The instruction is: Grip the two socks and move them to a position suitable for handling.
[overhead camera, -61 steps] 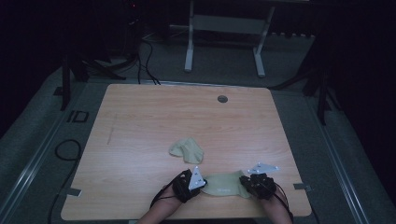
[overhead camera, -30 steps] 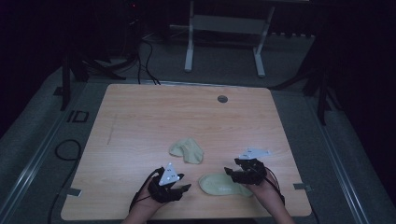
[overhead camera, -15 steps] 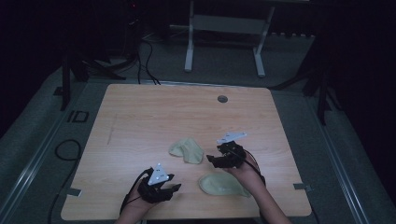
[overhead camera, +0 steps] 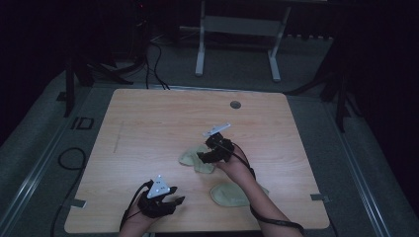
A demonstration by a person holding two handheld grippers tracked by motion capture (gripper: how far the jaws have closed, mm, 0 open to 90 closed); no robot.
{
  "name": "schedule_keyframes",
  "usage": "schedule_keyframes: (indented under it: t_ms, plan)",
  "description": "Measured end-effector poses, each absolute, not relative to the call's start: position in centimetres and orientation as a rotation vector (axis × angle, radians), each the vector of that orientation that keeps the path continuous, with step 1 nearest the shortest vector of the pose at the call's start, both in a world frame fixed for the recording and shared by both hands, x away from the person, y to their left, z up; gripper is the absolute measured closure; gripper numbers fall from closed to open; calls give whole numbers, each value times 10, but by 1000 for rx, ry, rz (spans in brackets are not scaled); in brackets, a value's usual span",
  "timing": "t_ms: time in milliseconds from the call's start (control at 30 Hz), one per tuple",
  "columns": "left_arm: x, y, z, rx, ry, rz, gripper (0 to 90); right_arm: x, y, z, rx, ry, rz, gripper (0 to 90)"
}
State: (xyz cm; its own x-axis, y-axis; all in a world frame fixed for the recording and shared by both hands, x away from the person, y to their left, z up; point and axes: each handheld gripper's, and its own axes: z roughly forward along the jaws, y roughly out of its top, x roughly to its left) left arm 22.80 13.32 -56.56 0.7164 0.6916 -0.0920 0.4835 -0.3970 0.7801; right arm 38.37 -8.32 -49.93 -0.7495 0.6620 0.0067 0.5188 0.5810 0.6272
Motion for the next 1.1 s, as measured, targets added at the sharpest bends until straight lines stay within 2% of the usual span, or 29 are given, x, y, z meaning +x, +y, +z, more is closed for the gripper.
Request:
schedule_keyframes:
  t_ms: [100,400,600,633,667,800,900,1100]
  plan:
    - [229,135,-567,2060,910,313,527,390,-73,-503,1001,2592,898,434]
    - [228,133,-568,2072,899,322,511,393,-45,-536,1055,2612,819,435]
    - [229,134,-567,2047,911,304,510,391,-40,-548,1017,2590,733,503]
    - [229,134,-567,2048,909,311,510,390,-40,-549,1020,2579,741,527]
    - [229,133,-567,2049,909,313,510,388,-41,-550,1009,2561,759,604]
    - [227,131,-568,2060,901,318,502,387,-40,-549,999,2544,742,782]
    - [226,130,-568,2063,897,321,495,389,-42,-548,1023,2549,743,820]
    - [226,133,-568,2054,903,325,496,394,-64,-523,1054,2508,780,823]
